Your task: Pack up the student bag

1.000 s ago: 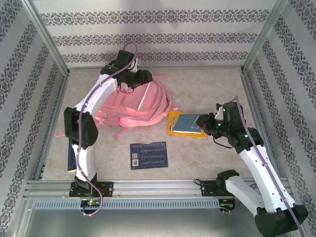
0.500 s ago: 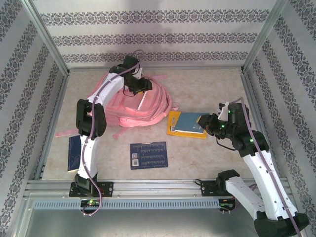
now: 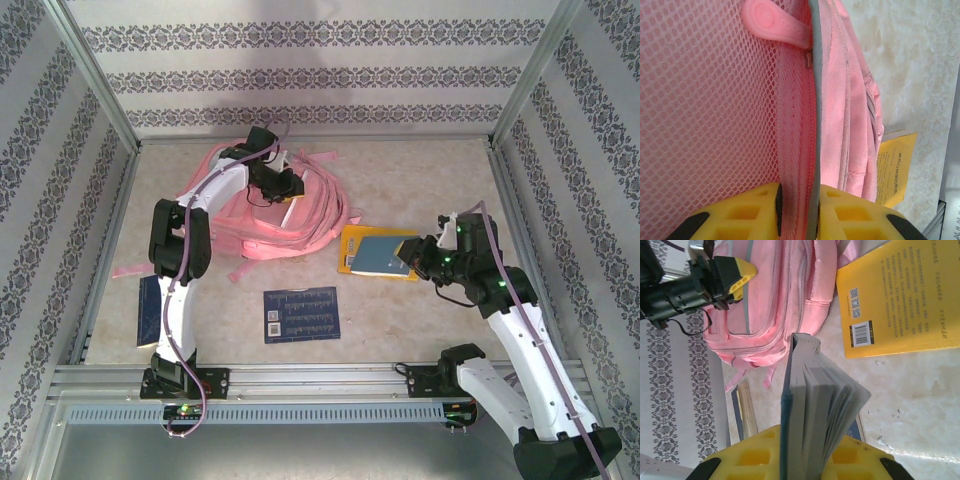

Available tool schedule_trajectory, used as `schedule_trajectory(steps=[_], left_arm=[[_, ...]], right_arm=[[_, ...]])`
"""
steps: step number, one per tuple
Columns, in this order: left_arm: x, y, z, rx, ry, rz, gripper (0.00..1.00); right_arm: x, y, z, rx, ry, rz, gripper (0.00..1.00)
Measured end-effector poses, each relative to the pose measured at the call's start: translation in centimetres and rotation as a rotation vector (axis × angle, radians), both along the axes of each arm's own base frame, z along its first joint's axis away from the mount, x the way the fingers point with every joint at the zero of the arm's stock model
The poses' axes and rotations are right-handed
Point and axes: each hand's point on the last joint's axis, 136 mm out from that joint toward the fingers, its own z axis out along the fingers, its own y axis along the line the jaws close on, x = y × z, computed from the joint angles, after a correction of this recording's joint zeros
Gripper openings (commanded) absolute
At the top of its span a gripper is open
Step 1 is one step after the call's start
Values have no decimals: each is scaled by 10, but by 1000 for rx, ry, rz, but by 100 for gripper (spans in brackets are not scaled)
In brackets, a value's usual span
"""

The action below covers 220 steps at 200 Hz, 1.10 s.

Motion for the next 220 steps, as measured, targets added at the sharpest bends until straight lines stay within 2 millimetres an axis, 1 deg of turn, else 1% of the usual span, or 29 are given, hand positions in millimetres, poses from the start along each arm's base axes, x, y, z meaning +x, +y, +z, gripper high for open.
schedule_trajectory(steps=[30,50,102,153,179,193,220], left_arm=[[0,0,1,3,-5,-6,25],[0,-1,4,3,-10,-11,26],[-3,-4,13,9,-36,-34,27],[-12,-8,29,6,-61,-64,27],[-20,-14,24,5,-47,-85,27],[-23,-14,20,10,-33,-90,27],[-25,-13,17,16,-27,-99,28]], right_arm=[[-3,0,-12,-4,29,2,0],[-4,-1,-16,-2,41,1,0],[-3,-2,-21,0,51,-3,0],[-4,0,-24,9,53,7,0],[-5,1,-26,11,58,10,0],[-5,1,-26,13,59,12,0],[-5,1,-26,13,59,12,0]])
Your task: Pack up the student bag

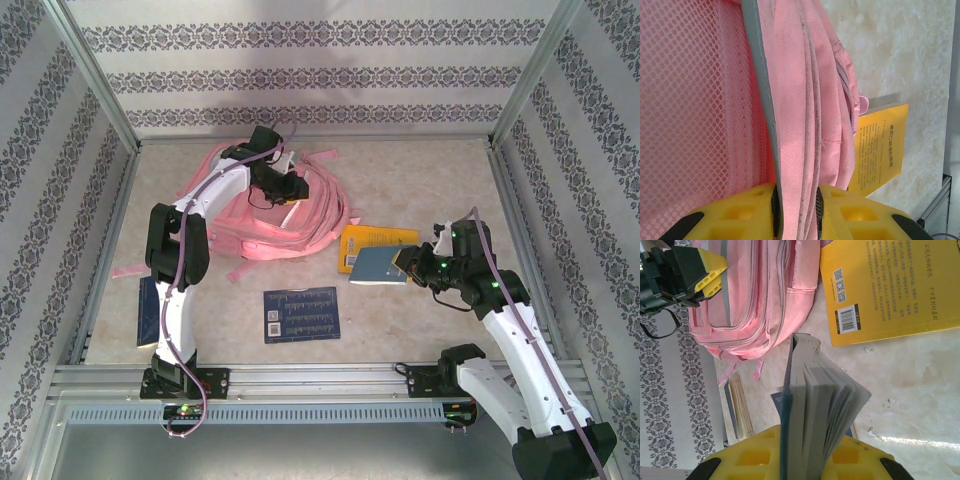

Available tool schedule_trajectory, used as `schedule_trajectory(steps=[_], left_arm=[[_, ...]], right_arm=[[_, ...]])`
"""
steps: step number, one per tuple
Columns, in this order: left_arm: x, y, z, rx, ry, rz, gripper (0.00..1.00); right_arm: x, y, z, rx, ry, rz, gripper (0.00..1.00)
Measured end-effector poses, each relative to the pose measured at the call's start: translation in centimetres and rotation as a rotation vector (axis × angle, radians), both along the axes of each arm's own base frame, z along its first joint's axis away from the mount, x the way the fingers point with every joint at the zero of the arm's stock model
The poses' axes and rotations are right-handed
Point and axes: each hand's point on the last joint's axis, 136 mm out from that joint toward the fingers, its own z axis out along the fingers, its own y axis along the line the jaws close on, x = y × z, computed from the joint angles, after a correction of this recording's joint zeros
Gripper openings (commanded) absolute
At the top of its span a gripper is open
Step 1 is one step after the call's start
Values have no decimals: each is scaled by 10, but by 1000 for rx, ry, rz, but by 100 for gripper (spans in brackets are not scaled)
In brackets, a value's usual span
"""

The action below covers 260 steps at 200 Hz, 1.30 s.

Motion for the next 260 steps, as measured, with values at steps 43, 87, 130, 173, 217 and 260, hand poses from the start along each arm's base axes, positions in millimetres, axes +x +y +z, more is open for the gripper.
schedule_trajectory(steps=[43,87,130,173,217,260], left_arm=[[-1,1,-9,10,16,-5,30],[1,6,-24,74,40,-7,0],[12,0,1,109,-14,-9,0],[11,17,47,157,-102,80,0],[-12,40,139,141,-258,172,0],[-33,25,171,9,-266,101,0]], right_arm=[[0,0,-1,1,-2,0,0],[0,0,-6,0,7,-2,0],[2,-7,5,-38,-14,-24,0],[15,-18,43,-99,-127,-63,0],[27,-22,49,-179,-160,-67,0],[55,-6,59,-138,-229,-34,0]])
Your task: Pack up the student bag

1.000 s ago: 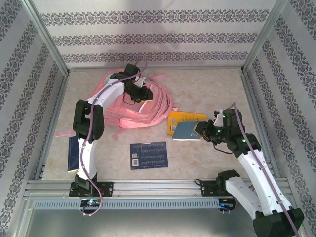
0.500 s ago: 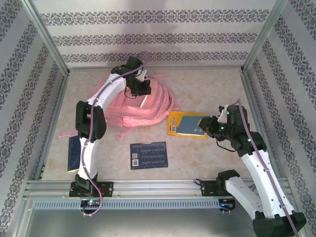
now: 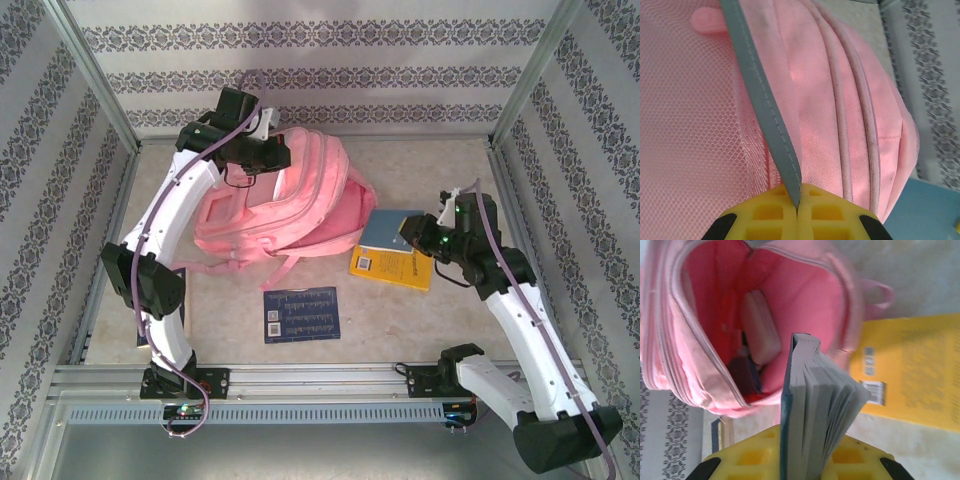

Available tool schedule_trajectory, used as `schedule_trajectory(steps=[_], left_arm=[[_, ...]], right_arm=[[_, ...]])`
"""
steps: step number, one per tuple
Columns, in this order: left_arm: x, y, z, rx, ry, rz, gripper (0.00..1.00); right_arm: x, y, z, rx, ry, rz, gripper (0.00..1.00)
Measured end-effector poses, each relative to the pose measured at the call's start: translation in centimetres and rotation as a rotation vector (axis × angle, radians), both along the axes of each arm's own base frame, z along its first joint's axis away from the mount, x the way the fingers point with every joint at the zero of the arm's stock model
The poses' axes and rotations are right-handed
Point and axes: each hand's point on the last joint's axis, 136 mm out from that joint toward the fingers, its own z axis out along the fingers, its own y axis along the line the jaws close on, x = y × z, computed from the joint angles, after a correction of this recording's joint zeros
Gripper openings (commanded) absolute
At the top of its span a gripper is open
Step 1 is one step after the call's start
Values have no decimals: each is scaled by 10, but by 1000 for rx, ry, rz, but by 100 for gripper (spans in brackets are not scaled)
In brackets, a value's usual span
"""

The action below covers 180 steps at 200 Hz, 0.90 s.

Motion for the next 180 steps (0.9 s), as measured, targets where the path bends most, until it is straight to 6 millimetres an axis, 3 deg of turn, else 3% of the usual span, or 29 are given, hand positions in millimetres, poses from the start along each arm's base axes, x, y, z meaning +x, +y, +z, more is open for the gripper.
schedule_trajectory(steps=[39,105,144,177,180], left_arm=[[-11,-6,4,-153,63,-49,0],[-13,-13,26,-317,68,-77,0],[-14,-18,31,-359,68,-97,0],[-15,-20,34,-372,66,-105,0],[-15,-20,34,-372,65,-105,0]], right_arm=[[36,29,8,115,-47,77,0],[70,81,-16,237,22,271,0],[79,137,-25,257,34,395,0],[97,191,-64,266,117,454,0],[99,195,-68,263,125,455,4]])
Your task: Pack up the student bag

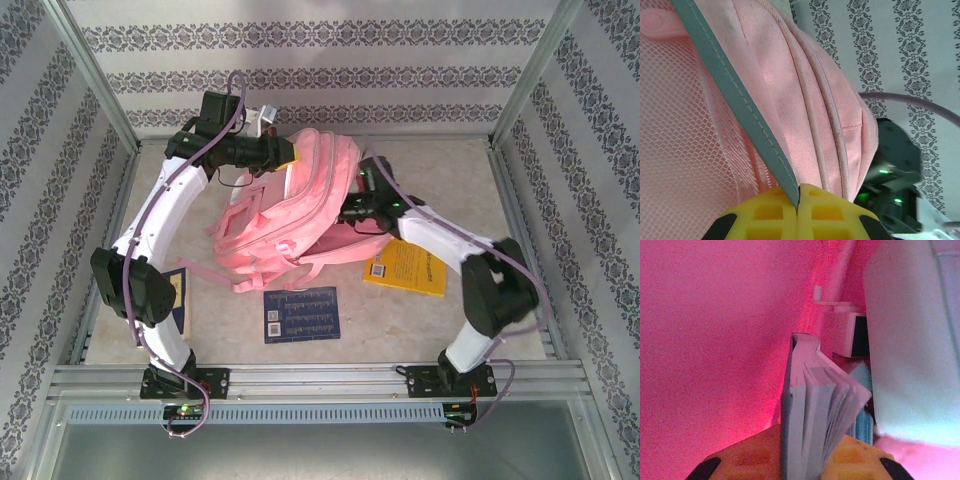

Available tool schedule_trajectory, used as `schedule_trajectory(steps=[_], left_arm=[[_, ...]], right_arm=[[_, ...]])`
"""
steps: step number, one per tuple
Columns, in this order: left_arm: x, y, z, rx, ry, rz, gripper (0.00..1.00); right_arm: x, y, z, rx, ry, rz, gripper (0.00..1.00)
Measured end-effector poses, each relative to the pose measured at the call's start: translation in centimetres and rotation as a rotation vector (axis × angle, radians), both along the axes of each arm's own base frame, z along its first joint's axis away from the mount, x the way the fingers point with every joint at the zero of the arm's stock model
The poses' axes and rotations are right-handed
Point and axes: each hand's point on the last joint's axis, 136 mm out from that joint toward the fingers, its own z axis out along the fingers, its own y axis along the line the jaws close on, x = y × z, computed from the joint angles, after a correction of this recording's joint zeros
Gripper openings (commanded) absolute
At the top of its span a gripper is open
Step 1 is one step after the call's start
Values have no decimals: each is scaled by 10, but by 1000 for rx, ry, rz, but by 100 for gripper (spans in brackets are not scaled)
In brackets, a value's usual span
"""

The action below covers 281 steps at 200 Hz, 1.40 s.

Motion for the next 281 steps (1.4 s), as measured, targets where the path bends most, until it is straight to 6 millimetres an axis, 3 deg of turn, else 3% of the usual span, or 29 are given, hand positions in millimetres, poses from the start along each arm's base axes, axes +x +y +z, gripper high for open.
schedule_trajectory(steps=[19,33,54,81,127,139,179,202,224,250,281], left_arm=[[1,0,5,-4,-10,2,0],[2,0,10,-9,-20,4,0],[3,1,16,-13,-33,7,0],[6,5,17,-13,-38,18,0],[16,20,14,8,-48,55,0],[18,22,13,13,-45,59,0],[23,19,-2,33,-1,49,0],[36,17,-17,49,23,56,0],[55,16,-25,68,18,79,0],[74,7,-42,103,23,92,4],[90,-5,-69,146,45,98,19]], right_arm=[[9,25,-26,-32,40,13,46],[12,37,-36,-48,54,13,65],[15,40,-32,-51,42,3,83],[17,35,-16,-72,-7,0,94],[8,-5,43,-142,-156,-71,97],[4,-19,51,-179,-182,-107,97],[-18,-76,29,-384,-165,-219,94],[-44,-110,19,-485,-166,-251,92],[-78,-135,23,-516,-204,-263,91],[-107,-148,21,-499,-230,-248,89],[-130,-145,-2,-534,-207,-148,89]])
